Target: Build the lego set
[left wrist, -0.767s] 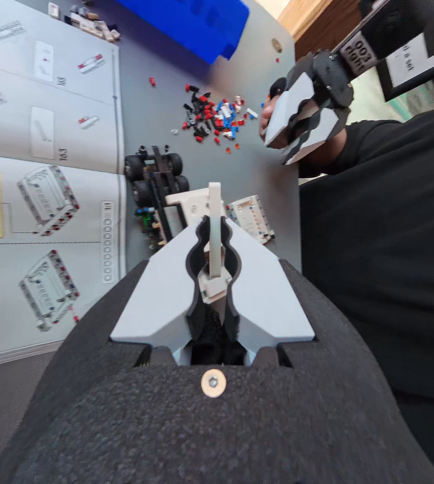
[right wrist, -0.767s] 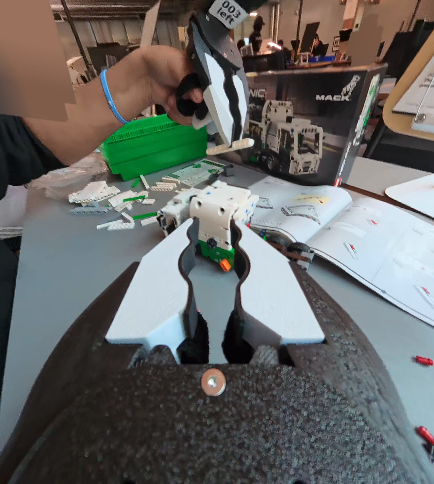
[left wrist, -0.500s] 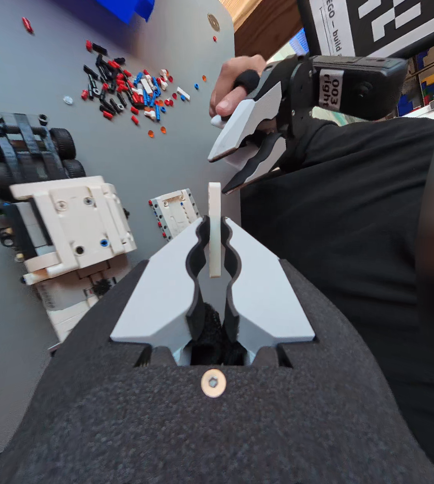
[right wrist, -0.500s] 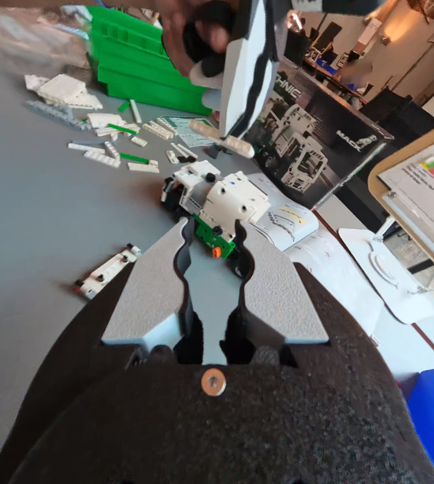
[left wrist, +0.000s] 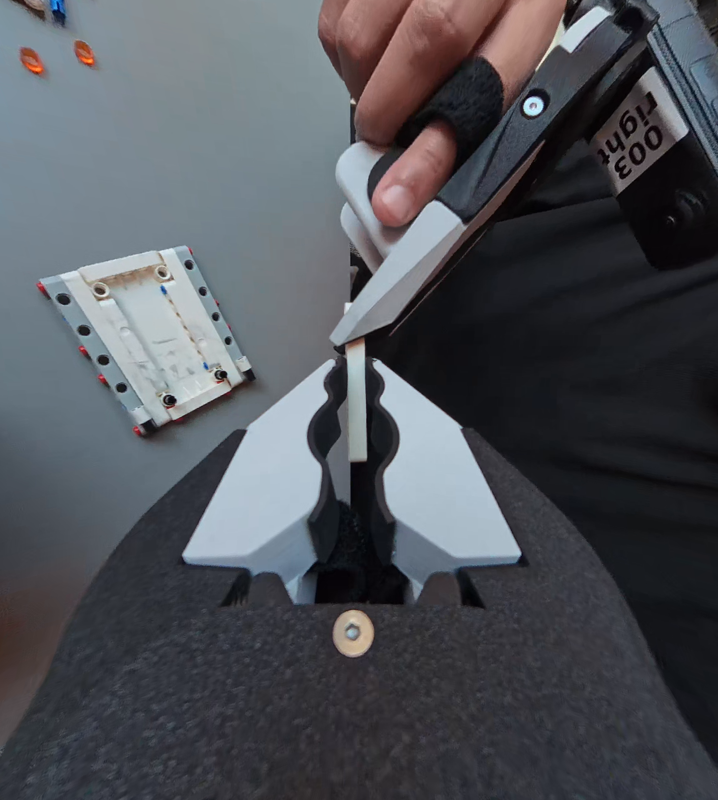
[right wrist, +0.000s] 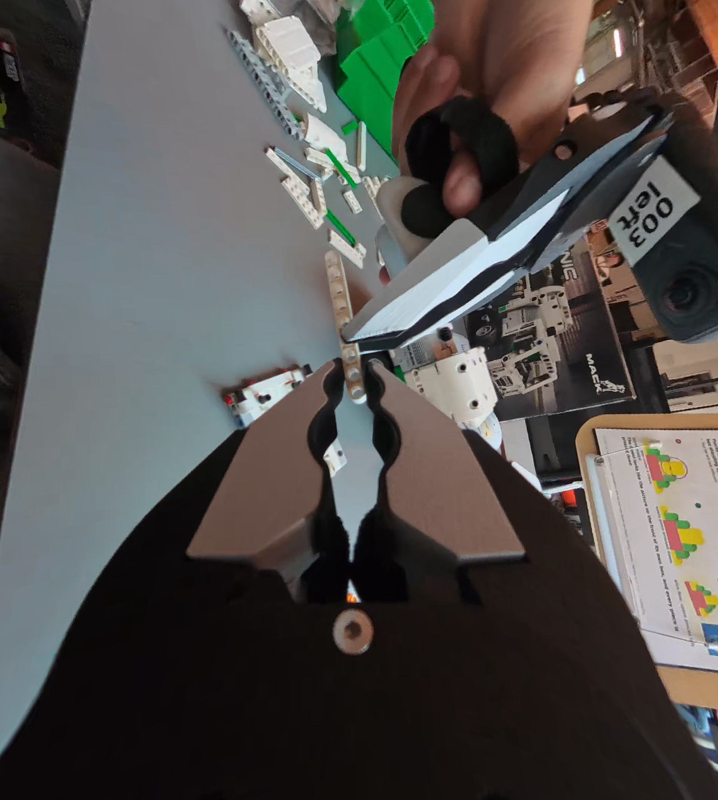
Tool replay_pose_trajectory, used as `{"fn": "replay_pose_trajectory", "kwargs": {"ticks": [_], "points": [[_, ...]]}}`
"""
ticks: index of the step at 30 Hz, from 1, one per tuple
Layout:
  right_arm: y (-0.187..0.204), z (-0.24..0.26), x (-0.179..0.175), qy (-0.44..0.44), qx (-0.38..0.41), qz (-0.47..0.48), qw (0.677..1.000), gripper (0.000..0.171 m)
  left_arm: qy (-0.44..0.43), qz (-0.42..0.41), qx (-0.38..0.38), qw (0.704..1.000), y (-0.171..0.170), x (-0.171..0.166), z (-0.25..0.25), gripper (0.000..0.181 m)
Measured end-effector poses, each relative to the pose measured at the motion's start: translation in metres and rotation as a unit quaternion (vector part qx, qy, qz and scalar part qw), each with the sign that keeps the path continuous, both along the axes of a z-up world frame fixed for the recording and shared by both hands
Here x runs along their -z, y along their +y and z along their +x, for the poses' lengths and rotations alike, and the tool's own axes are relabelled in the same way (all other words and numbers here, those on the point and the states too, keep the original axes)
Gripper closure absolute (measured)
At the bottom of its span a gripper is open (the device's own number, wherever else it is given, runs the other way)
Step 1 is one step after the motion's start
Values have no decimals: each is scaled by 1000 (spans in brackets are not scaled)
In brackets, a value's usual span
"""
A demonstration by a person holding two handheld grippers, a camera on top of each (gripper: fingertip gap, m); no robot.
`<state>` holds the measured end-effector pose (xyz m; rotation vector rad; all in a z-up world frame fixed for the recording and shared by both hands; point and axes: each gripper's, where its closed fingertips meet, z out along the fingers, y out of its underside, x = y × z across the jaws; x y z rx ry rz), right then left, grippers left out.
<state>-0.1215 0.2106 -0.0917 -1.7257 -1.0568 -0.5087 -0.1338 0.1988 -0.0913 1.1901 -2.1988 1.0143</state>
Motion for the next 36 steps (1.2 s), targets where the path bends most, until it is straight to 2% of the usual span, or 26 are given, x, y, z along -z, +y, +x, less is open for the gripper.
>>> {"fn": "replay_pose_trajectory", "kwargs": {"ticks": [1,12,36], "points": [[-2,-1,2,-3,2,-7,1000,163,-5,7,-3,1000,-2,1,-1,175],[-12,-4,-4,-4,12,1,1000,165,-93,11,-7,996,-6,-4,-8,174],[-14,-4,8,-7,20,-18,1000,165,-97,-5,-21,995,7,5,-19,175]]}}
